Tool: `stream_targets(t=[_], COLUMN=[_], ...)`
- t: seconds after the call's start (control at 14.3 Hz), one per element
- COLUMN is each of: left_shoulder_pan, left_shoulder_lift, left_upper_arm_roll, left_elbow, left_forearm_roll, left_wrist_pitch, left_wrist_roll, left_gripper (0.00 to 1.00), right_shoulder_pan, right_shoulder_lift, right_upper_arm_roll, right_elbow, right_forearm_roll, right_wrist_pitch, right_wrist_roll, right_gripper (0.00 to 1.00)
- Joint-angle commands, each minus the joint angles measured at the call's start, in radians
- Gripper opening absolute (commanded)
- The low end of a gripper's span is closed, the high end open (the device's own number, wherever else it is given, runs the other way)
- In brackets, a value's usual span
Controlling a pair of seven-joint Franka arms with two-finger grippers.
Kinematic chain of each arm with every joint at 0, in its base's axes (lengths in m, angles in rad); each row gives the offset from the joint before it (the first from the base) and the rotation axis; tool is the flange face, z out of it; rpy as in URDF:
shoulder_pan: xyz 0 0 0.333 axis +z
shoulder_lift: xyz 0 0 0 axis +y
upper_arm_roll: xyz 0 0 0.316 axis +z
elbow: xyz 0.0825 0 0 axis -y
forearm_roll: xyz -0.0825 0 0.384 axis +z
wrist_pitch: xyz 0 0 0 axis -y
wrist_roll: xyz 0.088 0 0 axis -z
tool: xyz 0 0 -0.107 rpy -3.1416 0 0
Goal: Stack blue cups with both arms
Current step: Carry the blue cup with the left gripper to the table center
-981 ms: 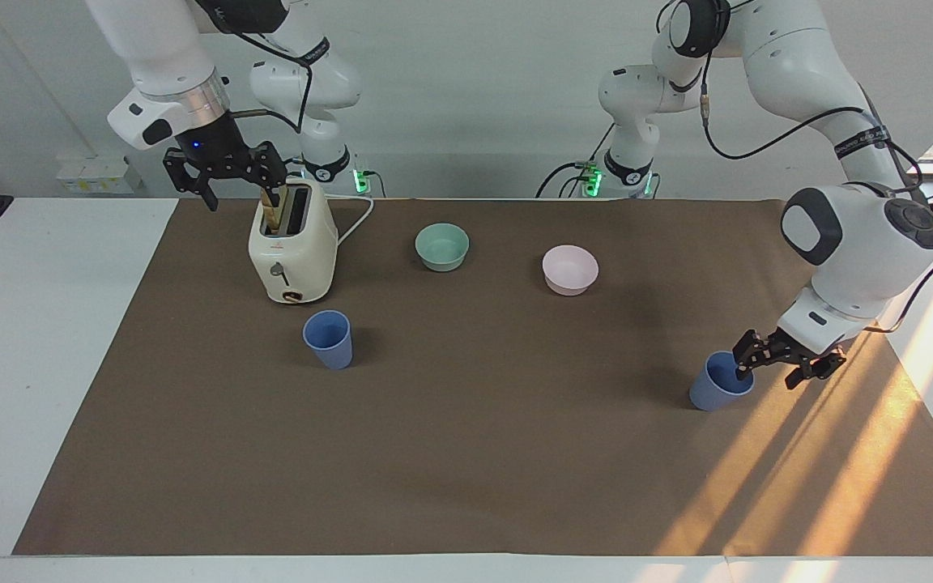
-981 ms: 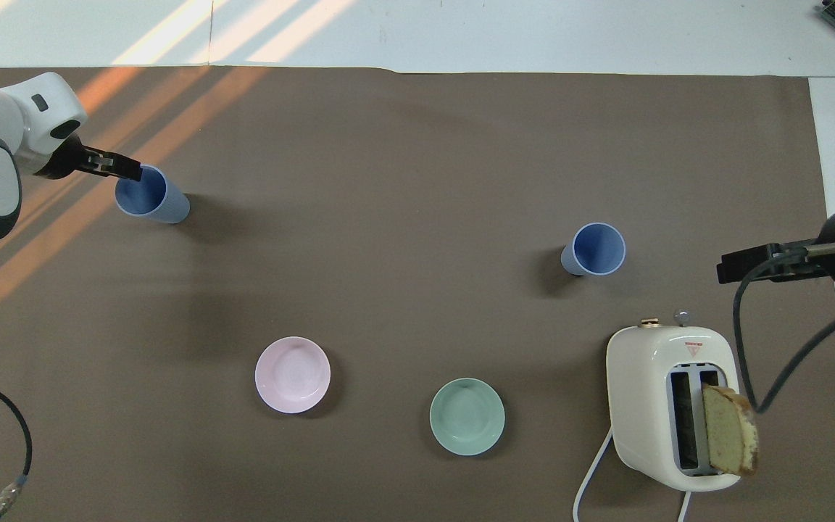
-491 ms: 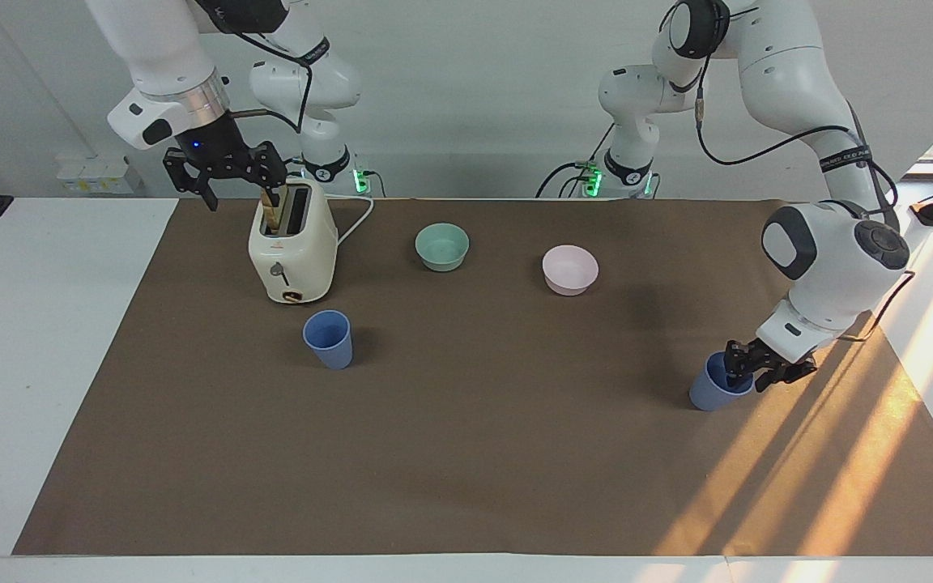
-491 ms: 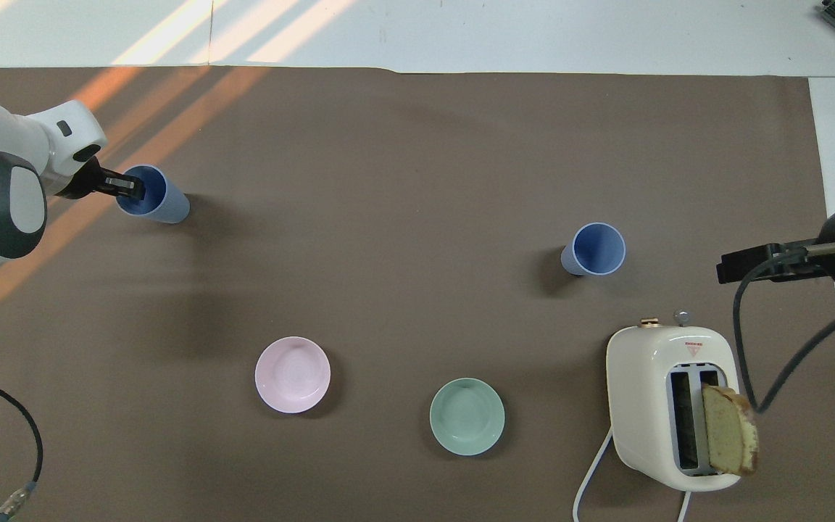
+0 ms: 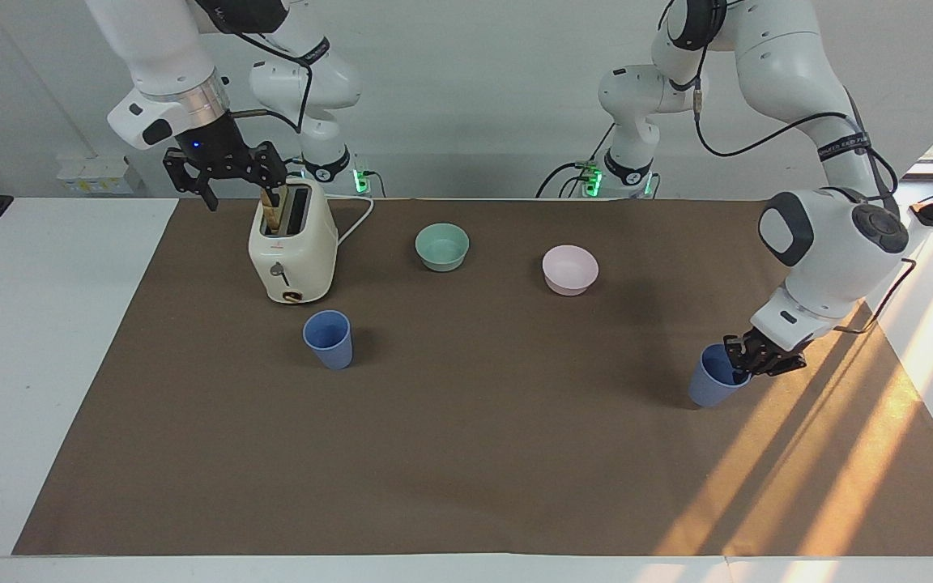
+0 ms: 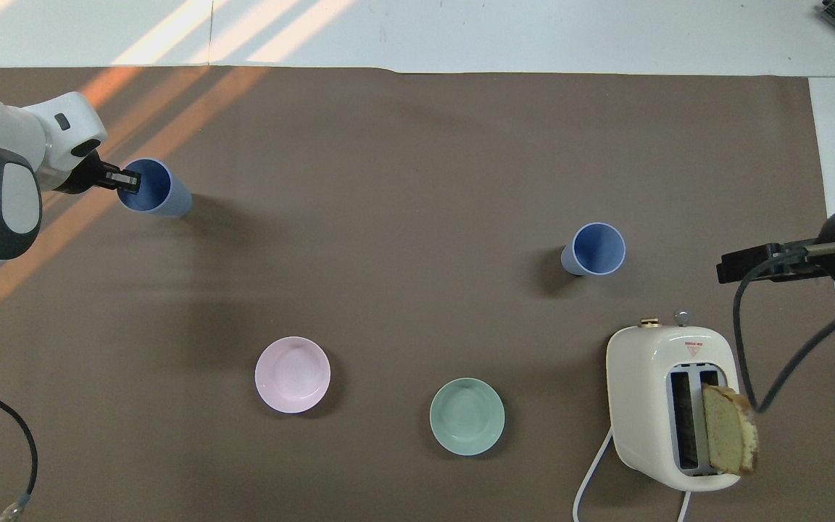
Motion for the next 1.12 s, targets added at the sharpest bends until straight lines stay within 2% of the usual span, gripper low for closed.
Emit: stream_targets(t=[0.0, 0.21, 0.42, 0.56, 0.91, 0.98, 1.05], left_shoulder_pan=[-0.128, -0.275, -0.417, -0.468, -0.531, -0.531, -0.531], left_shoulder_lift=[-0.057, -0.051, -0.055, -0.061, -0.054, -0.055, -0.057], left_upper_arm_roll=[0.015, 0.015, 0.015, 0.012, 0.007, 0.007, 0.007], left_elbow=[-0.03, -0.038, -0.136, -0.18, -0.191, -0.191, -0.193], left_forearm_roll=[0.002, 0.005, 0.005, 0.005, -0.009, -0.014, -0.015], left_wrist_pitch=[-0.013, 0.019, 0.105, 0.159, 0.19, 0.179, 0.164], left_wrist_roll=[-0.115, -0.276, -0.439, -0.485, -0.563, -0.56, -0.56], left_gripper=[0.0, 0.0, 0.0, 0.0, 0.0, 0.23, 0.66], right_shoulder_pan=[-0.019, -0.019, -0.019, -0.019, -0.019, -0.019, -0.019], right_shoulder_lift=[-0.022, -0.022, -0.022, -0.022, -0.022, -0.022, -0.022], right_upper_arm_roll=[0.009, 0.009, 0.009, 0.009, 0.009, 0.009, 0.009], right_elbow=[-0.026, -0.026, -0.026, -0.026, -0.026, -0.026, -0.026], right_forearm_roll=[0.012, 0.012, 0.012, 0.012, 0.012, 0.012, 0.012], right_wrist_pitch=[0.014, 0.014, 0.014, 0.014, 0.015, 0.015, 0.015], right_wrist_roll=[-0.029, -0.029, -0.029, -0.029, -0.029, -0.029, -0.029], right_gripper=[1.0, 1.0, 1.0, 1.0, 1.0, 1.0, 1.0])
